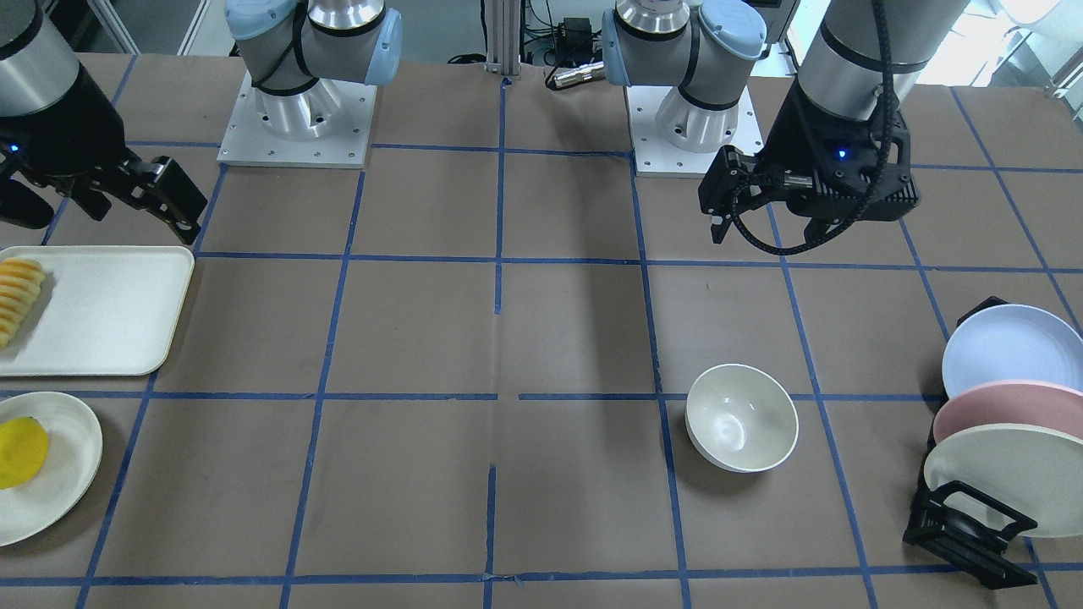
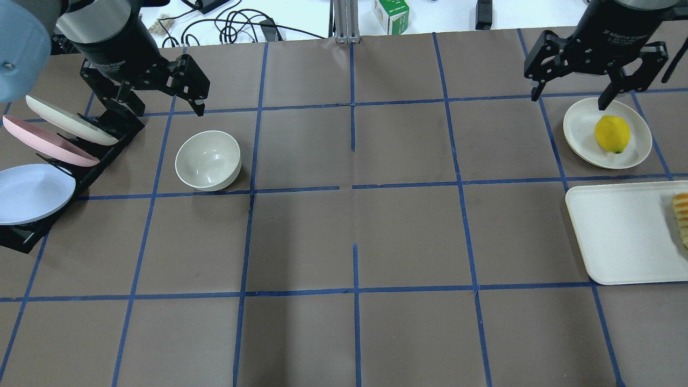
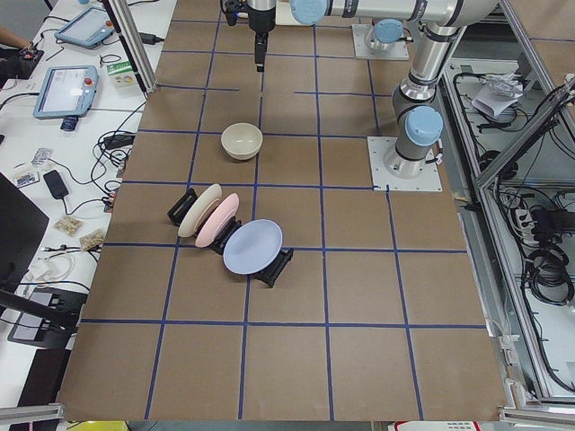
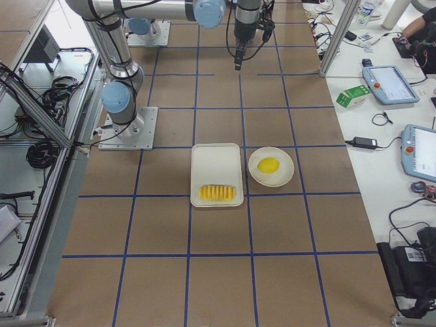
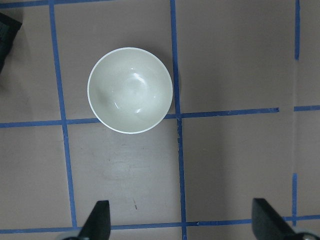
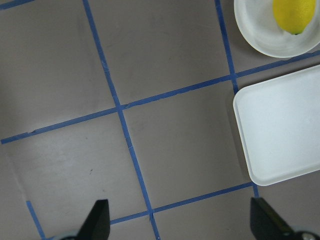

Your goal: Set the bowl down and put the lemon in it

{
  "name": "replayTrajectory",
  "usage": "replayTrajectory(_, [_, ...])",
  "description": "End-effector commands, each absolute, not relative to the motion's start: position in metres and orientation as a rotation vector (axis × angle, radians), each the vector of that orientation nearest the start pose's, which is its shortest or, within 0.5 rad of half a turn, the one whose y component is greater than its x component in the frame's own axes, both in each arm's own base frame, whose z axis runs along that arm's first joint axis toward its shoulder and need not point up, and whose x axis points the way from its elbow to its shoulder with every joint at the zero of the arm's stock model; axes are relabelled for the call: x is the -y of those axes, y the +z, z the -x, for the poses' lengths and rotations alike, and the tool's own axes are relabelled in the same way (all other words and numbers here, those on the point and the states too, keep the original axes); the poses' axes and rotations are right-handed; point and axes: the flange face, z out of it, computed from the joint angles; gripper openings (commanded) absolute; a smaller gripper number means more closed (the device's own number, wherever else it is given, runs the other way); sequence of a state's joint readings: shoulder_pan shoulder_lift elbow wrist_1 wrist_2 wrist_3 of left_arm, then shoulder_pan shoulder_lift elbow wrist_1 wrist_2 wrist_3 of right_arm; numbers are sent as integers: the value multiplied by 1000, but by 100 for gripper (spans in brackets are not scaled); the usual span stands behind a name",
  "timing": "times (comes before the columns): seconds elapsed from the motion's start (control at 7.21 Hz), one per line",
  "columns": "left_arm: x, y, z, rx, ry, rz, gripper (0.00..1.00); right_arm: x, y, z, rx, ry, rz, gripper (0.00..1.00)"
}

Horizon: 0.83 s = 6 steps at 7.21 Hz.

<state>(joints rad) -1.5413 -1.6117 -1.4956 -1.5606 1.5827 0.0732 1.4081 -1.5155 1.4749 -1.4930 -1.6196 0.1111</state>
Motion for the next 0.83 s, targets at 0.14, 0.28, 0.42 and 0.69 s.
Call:
replayTrajectory(0.14, [522,490,122,-3127,-45,-74,100,563,468,15,-3215,20,-214,100])
replayTrajectory(0.28, [519,495,122,-3126,-61,-81,100,579,454,44,-3222,-13,-131,100])
replayTrajectory(0.42, [519,497,114,-3125,-66,-69,100,583,441,79,-3218,14,-56,100])
replayTrajectory(0.69, [521,502,117,-3123,-63,-62,100,591,405,140,-3189,82,-8,100])
